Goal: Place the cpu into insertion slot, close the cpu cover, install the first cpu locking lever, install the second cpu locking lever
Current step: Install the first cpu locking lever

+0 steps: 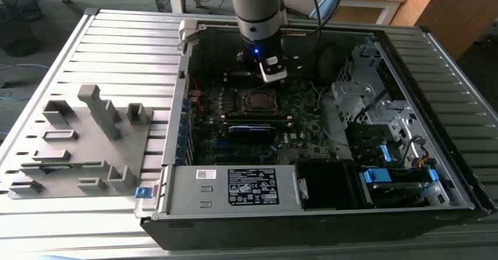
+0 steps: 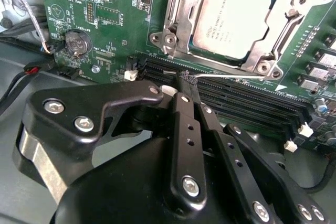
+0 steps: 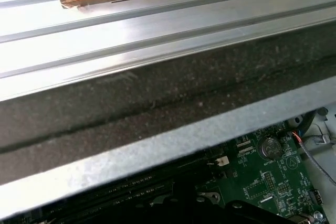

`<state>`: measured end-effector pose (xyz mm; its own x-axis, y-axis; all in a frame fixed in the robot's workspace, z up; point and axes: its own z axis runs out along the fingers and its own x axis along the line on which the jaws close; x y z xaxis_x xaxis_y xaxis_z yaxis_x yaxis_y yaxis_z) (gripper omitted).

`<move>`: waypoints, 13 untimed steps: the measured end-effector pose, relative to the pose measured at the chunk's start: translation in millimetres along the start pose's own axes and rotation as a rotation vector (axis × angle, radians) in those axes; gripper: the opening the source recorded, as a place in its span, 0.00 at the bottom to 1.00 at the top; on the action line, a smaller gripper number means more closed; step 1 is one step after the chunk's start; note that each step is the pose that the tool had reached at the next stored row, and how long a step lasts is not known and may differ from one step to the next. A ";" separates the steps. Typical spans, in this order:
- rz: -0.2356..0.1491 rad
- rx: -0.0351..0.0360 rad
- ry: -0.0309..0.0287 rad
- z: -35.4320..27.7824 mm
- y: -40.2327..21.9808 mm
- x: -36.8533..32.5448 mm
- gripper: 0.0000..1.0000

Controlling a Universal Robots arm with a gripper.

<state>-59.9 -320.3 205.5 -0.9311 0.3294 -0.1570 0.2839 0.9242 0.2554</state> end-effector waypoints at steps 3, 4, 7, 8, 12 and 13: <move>0.002 -0.0018 -0.0004 -0.1 -0.3 0.9 0.10; 0.003 -0.0020 -0.0008 -0.2 -0.4 1.3 0.10; 0.004 -0.0024 -0.0030 0.0 -0.7 2.1 0.10; 0.004 -0.0027 -0.0037 0.1 -0.8 2.1 0.10; 0.005 -0.0040 -0.0088 0.7 -1.4 2.4 0.10; 0.005 -0.0047 -0.0110 1.0 -1.6 2.6 0.10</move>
<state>-62.5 -320.7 203.7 -0.9272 0.3357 -0.1662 0.2870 0.9218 0.2606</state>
